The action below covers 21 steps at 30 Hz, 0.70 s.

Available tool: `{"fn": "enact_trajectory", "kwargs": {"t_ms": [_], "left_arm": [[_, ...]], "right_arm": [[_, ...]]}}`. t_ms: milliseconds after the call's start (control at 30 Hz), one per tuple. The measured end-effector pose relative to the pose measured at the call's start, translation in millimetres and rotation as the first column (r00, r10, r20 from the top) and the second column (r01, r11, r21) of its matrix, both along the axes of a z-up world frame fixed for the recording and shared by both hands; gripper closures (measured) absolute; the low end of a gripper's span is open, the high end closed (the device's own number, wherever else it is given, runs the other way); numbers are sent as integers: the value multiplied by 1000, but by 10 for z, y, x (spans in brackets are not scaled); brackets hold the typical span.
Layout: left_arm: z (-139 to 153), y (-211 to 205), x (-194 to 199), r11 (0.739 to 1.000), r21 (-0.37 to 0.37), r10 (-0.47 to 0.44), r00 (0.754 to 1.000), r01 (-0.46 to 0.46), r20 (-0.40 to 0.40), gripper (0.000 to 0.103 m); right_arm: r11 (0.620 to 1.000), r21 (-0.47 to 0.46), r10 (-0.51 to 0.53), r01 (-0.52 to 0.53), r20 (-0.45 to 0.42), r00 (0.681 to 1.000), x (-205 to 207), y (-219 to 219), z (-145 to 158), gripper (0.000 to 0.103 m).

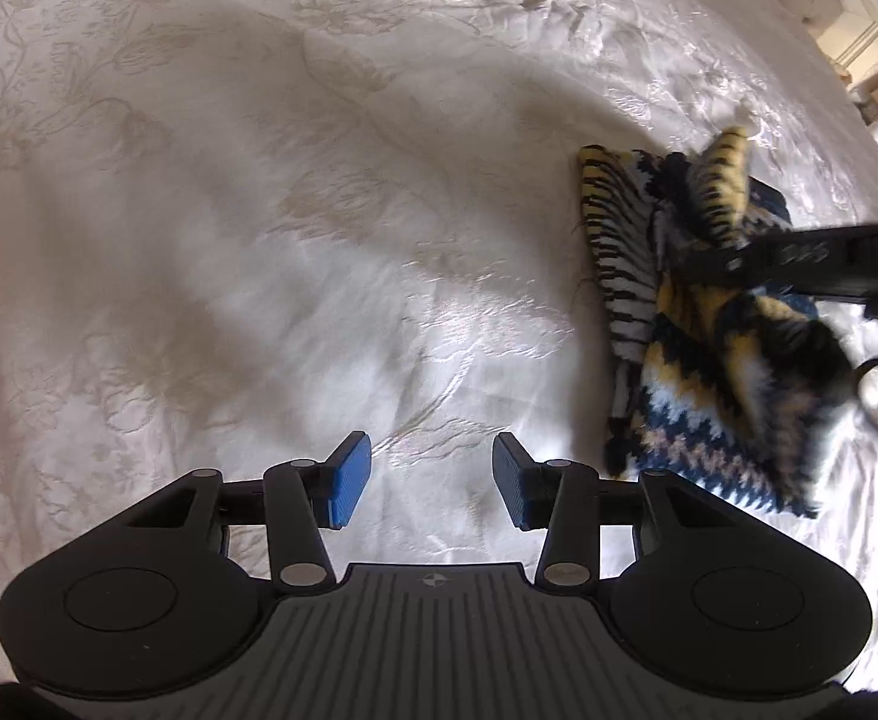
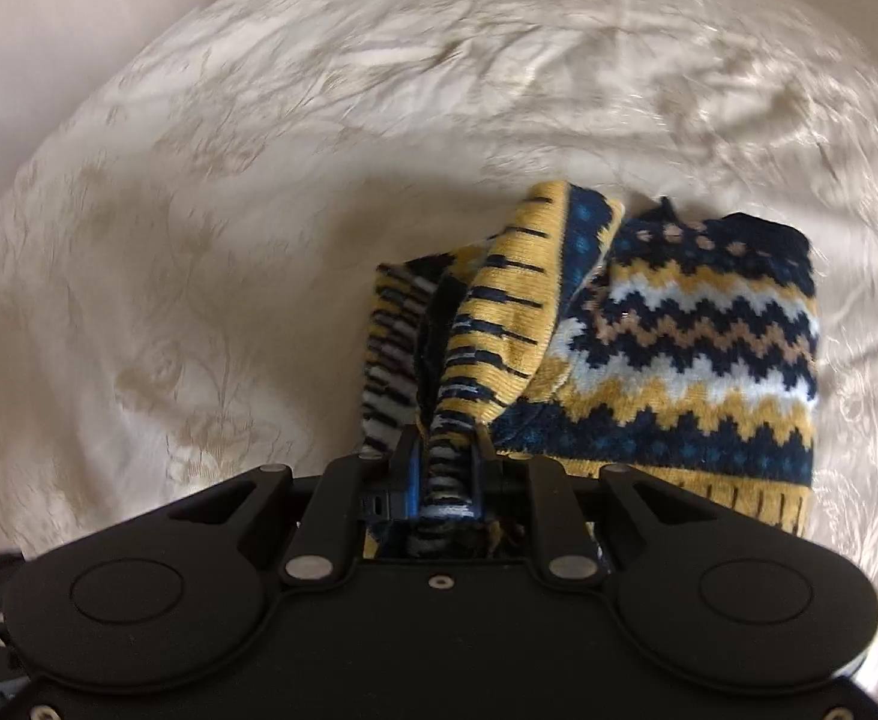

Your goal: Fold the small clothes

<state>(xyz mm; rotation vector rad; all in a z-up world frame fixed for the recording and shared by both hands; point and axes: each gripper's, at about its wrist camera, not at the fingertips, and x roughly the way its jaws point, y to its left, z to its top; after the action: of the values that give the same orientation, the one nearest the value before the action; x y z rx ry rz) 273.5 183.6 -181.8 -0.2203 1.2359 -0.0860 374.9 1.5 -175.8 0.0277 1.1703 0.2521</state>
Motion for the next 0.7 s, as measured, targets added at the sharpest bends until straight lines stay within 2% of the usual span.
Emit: {"fn": "enact_trajectory", "kwargs": {"t_ms": [100, 133, 167, 233, 300, 400, 533, 633, 700], "left_arm": [[30, -75, 51, 1000, -8, -15, 1000, 15, 13, 60], [39, -102, 73, 1000, -7, -19, 1000, 19, 17, 60], [46, -120, 93, 1000, -7, -22, 1000, 22, 20, 60], [62, -144, 136, 1000, -12, -26, 999, 26, 22, 60], [87, -150, 178, 1000, -15, -25, 999, 26, 30, 60], [123, -140, 269, 999, -15, -30, 999, 30, 35, 60], [233, -183, 496, 999, -28, -40, 997, 42, 71, 60], [328, -323, 731, 996, -64, -60, 992, 67, 110, 60], [355, -456, 911, 988, -128, -68, 990, 84, 120, 58]], "right_arm": [[999, -21, 34, -34, 3, 999, -35, 76, -53, 76], [999, -21, 43, -43, 5, 999, -42, 87, -65, 73], [999, -11, 50, -50, 11, 999, -40, 96, -70, 69], [997, 38, 65, -66, 25, 998, -62, 86, -56, 52], [990, 106, 88, -94, 60, 994, -123, 34, 5, 46], [983, 157, 75, -90, 101, 992, -259, -91, 128, 47], [979, 202, -46, 19, 133, 990, -516, -458, 244, 47], [980, 178, -110, 85, 136, 985, -701, -652, 248, 46], [980, 170, -130, 106, 133, 983, -794, -708, 228, 46]]}}
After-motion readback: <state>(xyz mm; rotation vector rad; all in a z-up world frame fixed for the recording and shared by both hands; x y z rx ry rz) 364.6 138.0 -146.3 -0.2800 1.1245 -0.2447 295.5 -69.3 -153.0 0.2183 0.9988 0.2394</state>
